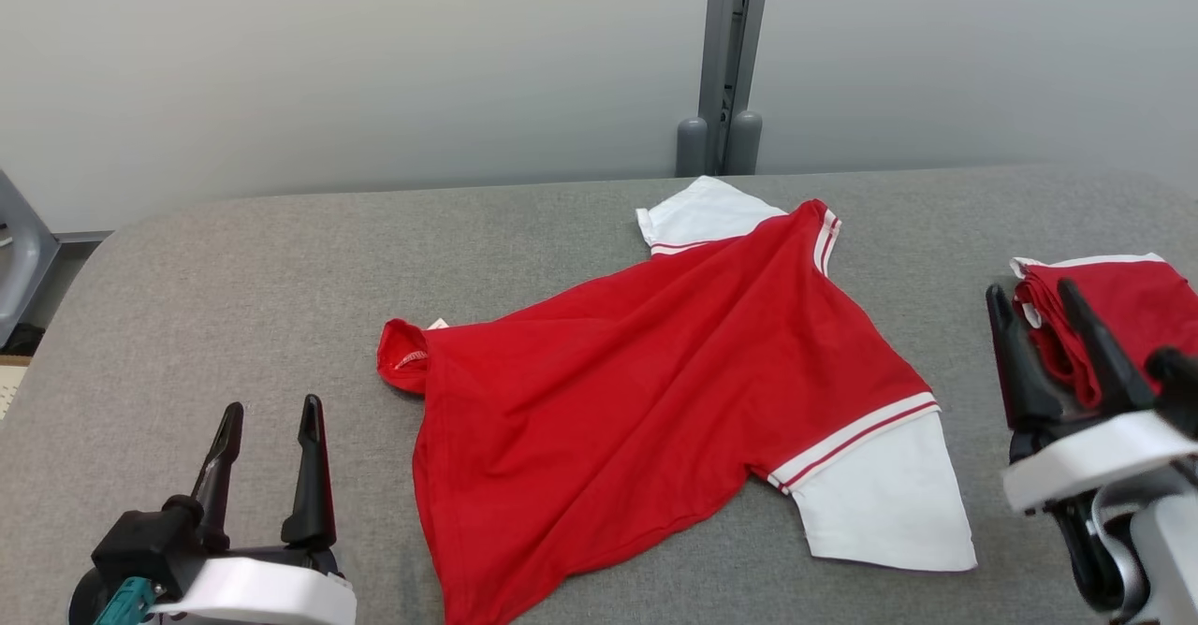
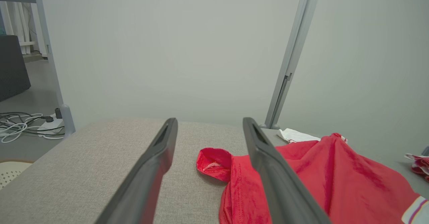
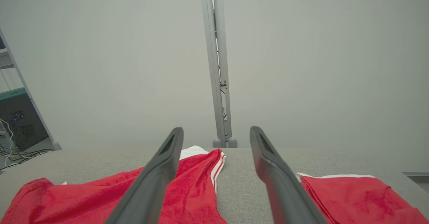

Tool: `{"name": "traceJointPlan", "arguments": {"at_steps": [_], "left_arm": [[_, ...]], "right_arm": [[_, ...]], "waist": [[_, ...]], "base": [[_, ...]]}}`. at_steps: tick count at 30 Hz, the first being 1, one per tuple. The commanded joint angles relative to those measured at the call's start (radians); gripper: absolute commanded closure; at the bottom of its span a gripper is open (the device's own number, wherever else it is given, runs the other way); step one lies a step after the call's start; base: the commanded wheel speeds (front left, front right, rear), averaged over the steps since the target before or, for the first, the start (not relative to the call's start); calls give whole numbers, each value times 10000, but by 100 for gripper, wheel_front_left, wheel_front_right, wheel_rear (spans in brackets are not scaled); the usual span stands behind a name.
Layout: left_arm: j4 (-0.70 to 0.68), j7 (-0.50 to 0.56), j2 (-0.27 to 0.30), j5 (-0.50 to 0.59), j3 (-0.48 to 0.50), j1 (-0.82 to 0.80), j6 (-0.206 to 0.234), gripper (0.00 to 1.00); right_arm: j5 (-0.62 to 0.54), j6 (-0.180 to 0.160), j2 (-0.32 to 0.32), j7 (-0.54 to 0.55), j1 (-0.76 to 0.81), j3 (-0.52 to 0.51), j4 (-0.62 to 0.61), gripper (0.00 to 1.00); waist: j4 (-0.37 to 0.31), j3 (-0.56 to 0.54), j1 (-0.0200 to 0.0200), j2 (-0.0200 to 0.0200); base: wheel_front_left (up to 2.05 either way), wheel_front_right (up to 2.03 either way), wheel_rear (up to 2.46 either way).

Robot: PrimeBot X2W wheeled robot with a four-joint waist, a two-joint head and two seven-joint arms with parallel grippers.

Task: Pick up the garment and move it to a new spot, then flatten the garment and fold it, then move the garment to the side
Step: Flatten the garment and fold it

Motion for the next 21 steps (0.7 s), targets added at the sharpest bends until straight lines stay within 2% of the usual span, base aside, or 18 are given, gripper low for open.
{"name": "traceJointPlan", "arguments": {"at_steps": [1, 3, 6, 9, 21], "left_arm": [[-128, -36, -54, 280, 185, 65, -3, 0], [-153, -37, -119, 392, 263, 115, -23, 0], [-208, -27, -587, 402, 630, 303, -137, 0], [-138, -28, -576, 1019, 599, 331, -296, 0], [325, -29, -1139, 1651, 886, 338, -918, 0]], "right_arm": [[-314, 2, 176, -7, 641, -299, -499, 0], [-435, 2, 277, -7, 924, -413, -779, 0], [-632, 4, 613, -6, 1664, -902, -1461, 0], [-810, 4, 927, -6, 2186, -1245, -1897, 0], [-1558, 4, 1221, 50, 2623, -1187, -2080, 0]], "waist": [[-22, 8, 0, -1], [-24, 15, 0, -1], [-11, 31, 0, -1], [34, 27, 0, -1], [204, -42, 0, -1]], "base": [[0, 0, 0], [0, 0, 0], [0, 0, 0], [0, 0, 0], [0, 0, 0]]}}
